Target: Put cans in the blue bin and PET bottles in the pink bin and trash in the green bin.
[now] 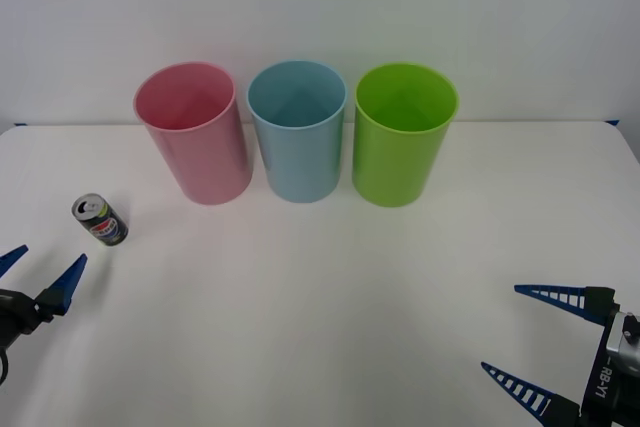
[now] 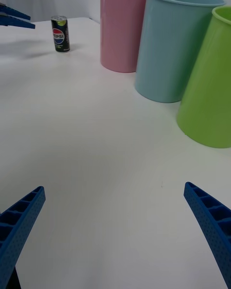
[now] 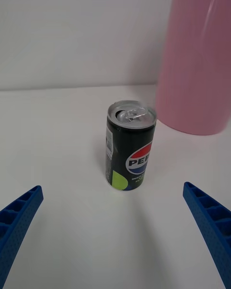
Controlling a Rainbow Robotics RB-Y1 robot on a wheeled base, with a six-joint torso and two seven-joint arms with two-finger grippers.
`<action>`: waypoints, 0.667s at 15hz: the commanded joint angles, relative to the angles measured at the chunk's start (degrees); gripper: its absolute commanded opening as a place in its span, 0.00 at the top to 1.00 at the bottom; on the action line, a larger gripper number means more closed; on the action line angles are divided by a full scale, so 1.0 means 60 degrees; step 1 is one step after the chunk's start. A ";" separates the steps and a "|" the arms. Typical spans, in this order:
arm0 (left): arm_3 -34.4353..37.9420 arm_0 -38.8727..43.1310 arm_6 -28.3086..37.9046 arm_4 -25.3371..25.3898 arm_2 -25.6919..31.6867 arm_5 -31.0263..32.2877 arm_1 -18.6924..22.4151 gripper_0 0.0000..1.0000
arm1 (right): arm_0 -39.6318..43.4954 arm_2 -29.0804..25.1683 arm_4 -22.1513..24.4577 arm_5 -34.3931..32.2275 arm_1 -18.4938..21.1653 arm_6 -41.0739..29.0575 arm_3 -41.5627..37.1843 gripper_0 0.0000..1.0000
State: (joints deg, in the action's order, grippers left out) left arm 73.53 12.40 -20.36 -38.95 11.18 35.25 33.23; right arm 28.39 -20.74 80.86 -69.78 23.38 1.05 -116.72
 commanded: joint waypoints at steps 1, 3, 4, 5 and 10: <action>-0.0009 -0.0544 -0.0035 -0.0085 -0.0516 -0.0996 -0.0001 0.00 | 0.0000 0.0000 0.0000 0.0000 0.0000 0.0000 0.0000 0.00; -0.0038 -0.0895 -0.0035 -0.0085 -0.0883 -0.1641 -0.0001 0.00 | 0.0000 0.0000 0.0000 0.0000 0.0000 0.0000 0.0000 0.00; -0.0126 -0.1100 -0.0020 -0.0100 -0.1029 -0.1919 -0.0001 0.00 | 0.0000 0.0000 0.0000 0.0000 0.0000 0.0000 0.0000 0.00; -0.0389 -0.1349 -0.0020 -0.0085 -0.1176 -0.1978 -0.0016 0.00 | 0.0000 0.0000 0.0000 0.0000 0.0000 0.0000 0.0000 0.00; -0.1649 -0.2653 -0.0035 0.0120 -0.1761 -0.1934 -0.0001 0.00 | 0.0000 0.0000 0.0000 0.0000 0.0000 0.0000 0.0000 0.00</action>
State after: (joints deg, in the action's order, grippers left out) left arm 63.82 -2.76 -20.69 -38.27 1.01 23.80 33.22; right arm 28.39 -20.74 80.86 -69.78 23.38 1.05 -116.72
